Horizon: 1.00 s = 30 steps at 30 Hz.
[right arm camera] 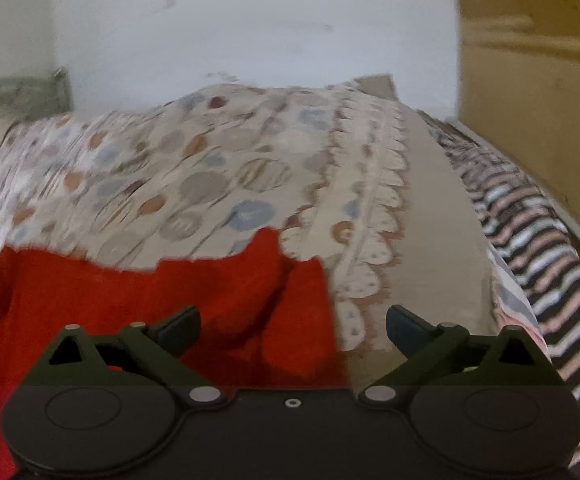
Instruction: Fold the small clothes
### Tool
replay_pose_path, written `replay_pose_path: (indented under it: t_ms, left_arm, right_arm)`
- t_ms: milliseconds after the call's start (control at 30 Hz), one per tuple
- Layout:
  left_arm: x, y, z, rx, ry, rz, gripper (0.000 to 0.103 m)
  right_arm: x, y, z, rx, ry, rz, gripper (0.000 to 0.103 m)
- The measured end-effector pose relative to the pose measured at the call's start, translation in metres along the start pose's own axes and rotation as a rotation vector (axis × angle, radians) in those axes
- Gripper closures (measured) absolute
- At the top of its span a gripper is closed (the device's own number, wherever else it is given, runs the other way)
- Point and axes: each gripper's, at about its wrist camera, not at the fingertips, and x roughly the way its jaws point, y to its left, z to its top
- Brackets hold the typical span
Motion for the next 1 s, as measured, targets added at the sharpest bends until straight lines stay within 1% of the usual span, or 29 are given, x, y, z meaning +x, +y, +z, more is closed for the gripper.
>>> replay_pose_path:
  t_ms: [33, 67, 100, 133, 167, 200, 267, 367, 467, 533, 633, 700, 767, 800, 833, 900, 933, 967, 1000]
  left_arm:
    - [0.003, -0.002, -0.001, 0.012, 0.009, 0.037, 0.001]
    - [0.007, -0.004, -0.002, 0.021, 0.027, 0.094, 0.001]
    - [0.011, -0.004, -0.004, 0.024, 0.047, 0.144, 0.001]
    - [0.016, -0.002, -0.006, 0.013, 0.071, 0.181, 0.001]
    - [0.017, 0.002, -0.007, -0.009, 0.082, 0.188, 0.001]
    - [0.019, 0.007, -0.009, -0.041, 0.092, 0.190, 0.001]
    - [0.022, 0.016, -0.013, -0.080, 0.128, 0.205, 0.001]
    - [0.019, 0.026, -0.018, -0.127, 0.132, 0.187, 0.001]
    - [0.003, 0.030, -0.019, -0.157, 0.083, 0.181, 0.001]
    - [-0.008, 0.028, -0.018, -0.149, 0.030, 0.180, 0.001]
    - [-0.021, 0.019, -0.013, -0.130, -0.056, 0.149, 0.001]
    - [-0.023, 0.011, -0.010, -0.116, -0.099, 0.114, 0.001]
    - [-0.019, 0.001, -0.007, -0.085, -0.103, 0.090, 0.000]
    - [-0.014, -0.005, -0.005, -0.069, -0.091, 0.093, 0.000]
    - [-0.008, -0.011, -0.005, -0.053, -0.075, 0.104, 0.000]
    - [0.003, -0.019, -0.006, -0.025, -0.048, 0.126, 0.000]
    - [0.009, -0.023, -0.007, -0.012, -0.032, 0.139, 0.000]
    - [0.014, -0.025, -0.009, 0.001, -0.011, 0.166, 0.000]
    - [0.020, -0.025, -0.011, 0.010, 0.012, 0.198, 0.000]
  right_arm:
    - [0.003, 0.005, -0.003, -0.024, 0.003, -0.010, 0.002]
    - [0.006, 0.009, -0.005, -0.044, 0.009, -0.028, 0.001]
    - [0.010, 0.011, -0.008, -0.064, 0.016, -0.055, 0.001]
    - [0.014, 0.013, -0.010, -0.088, 0.023, -0.100, 0.001]
    - [0.018, 0.013, -0.014, -0.105, 0.024, -0.142, 0.001]
    - [0.020, 0.010, -0.017, -0.105, 0.014, -0.157, 0.001]
    - [0.020, 0.000, -0.024, -0.043, 0.007, -0.132, 0.001]
    - [0.018, -0.007, -0.034, 0.025, -0.013, -0.125, 0.001]
    - [0.013, -0.009, -0.039, 0.051, -0.052, -0.129, 0.001]
    - [0.004, -0.007, -0.039, 0.037, -0.089, -0.155, 0.001]
    - [-0.008, -0.003, -0.032, -0.003, -0.143, -0.185, 0.001]
    - [-0.017, 0.000, -0.024, -0.030, -0.186, -0.177, 0.001]
    - [-0.019, 0.000, -0.013, -0.040, -0.199, -0.140, 0.001]
    - [-0.016, 0.001, -0.007, -0.040, -0.184, -0.113, 0.001]
    - [-0.010, 0.001, -0.002, -0.040, -0.148, -0.087, 0.001]
    - [0.010, 0.001, 0.006, -0.037, -0.055, -0.051, 0.001]
    - [0.018, 0.001, 0.007, -0.040, -0.035, -0.050, 0.001]
    - [0.025, 0.001, 0.006, -0.046, -0.024, -0.068, 0.001]
    - [0.033, -0.001, 0.004, -0.046, -0.013, -0.117, 0.001]
